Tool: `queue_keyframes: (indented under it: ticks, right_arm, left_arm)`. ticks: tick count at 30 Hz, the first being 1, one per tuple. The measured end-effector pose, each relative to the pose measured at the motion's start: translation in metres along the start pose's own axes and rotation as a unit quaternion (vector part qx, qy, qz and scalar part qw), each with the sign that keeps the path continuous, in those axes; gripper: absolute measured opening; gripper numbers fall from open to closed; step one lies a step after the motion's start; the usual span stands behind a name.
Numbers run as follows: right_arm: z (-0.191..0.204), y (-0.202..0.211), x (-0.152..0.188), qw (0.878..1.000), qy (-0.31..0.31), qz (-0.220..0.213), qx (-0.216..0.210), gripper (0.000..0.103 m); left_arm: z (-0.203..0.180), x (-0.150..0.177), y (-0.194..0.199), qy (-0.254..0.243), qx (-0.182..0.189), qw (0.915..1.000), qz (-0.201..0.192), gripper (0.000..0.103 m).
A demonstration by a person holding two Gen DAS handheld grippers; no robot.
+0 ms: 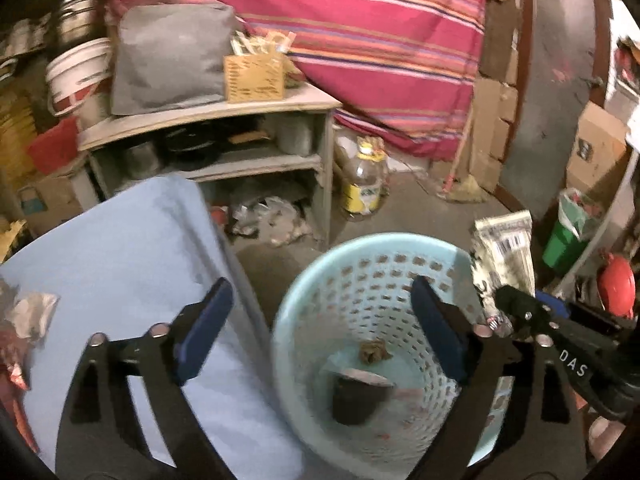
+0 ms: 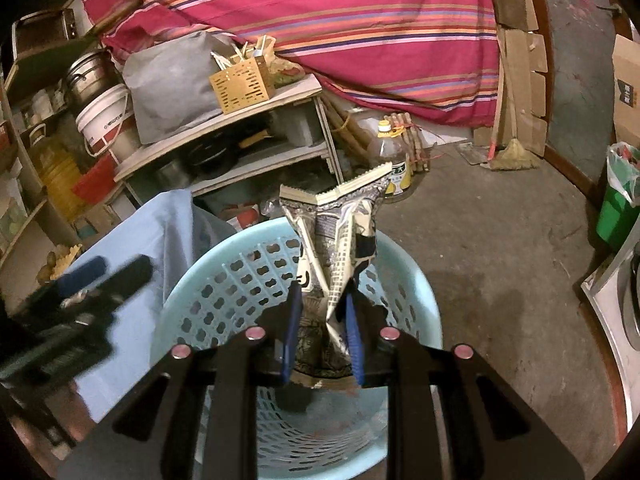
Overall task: Collect trash
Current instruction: 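Carry the black cup and snack bag over the basket and release both, then grasp the maroon scouring pad with the left tool while the right tool returns to the table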
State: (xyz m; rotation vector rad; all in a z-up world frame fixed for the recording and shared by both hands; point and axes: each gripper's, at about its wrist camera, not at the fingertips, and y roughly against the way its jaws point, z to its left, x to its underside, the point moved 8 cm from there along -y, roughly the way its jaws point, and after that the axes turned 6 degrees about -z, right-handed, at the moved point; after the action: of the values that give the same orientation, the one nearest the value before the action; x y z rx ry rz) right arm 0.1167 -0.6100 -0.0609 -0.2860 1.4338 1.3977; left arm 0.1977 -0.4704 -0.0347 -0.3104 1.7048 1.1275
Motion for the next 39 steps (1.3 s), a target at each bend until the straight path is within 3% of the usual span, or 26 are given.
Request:
queue_keyframes:
  ticks: [4, 5, 6, 7, 10, 14, 21, 27, 31, 39]
  right_arm:
    - [0.013, -0.005, 0.003, 1.0, 0.014, 0.008, 0.002, 0.027]
    - [0.016, -0.007, 0.004, 1.0, 0.019, 0.012, 0.007, 0.038]
    - [0.018, -0.009, 0.005, 1.0, 0.023, 0.013, 0.014, 0.06]
    - [0.018, -0.01, 0.006, 0.999, 0.026, 0.013, 0.022, 0.067]
    - [0.024, -0.016, 0.01, 0.998, 0.033, 0.024, 0.036, 0.069]
    - [0.026, -0.02, 0.015, 0.998, 0.026, 0.037, 0.053, 0.083]
    - [0.053, -0.01, 0.006, 0.997, 0.04, 0.007, 0.062, 0.094]
    - [0.104, -0.01, -0.001, 0.998, 0.052, -0.027, 0.037, 0.096]
    - [0.145, -0.022, 0.006, 0.996, 0.084, -0.023, 0.027, 0.096]
    - [0.206, -0.043, 0.019, 0.987, 0.157, -0.016, 0.028, 0.096]
  left_arm:
    - [0.038, 0.0, 0.02, 0.022, -0.025, 0.9994, -0.008, 0.094]
    - [0.044, 0.0, 0.023, 0.024, -0.03, 0.9992, -0.009, 0.095]
    - [0.056, 0.002, 0.03, 0.027, -0.039, 0.9988, -0.011, 0.097]
    - [0.063, 0.004, 0.033, 0.028, -0.046, 0.9985, -0.012, 0.097]
    - [0.095, 0.01, 0.047, 0.035, -0.067, 0.997, -0.012, 0.097]
    - [0.14, 0.023, 0.065, 0.047, -0.097, 0.9942, -0.005, 0.097]
    - [0.226, 0.051, 0.097, 0.039, -0.177, 0.9835, 0.003, 0.097]
    - [0.322, 0.079, 0.113, 0.117, -0.22, 0.9684, 0.012, 0.098]
    - [0.368, 0.094, 0.113, 0.147, -0.247, 0.9575, 0.024, 0.097]
    - [0.402, 0.085, 0.105, 0.181, -0.229, 0.9561, 0.028, 0.098]
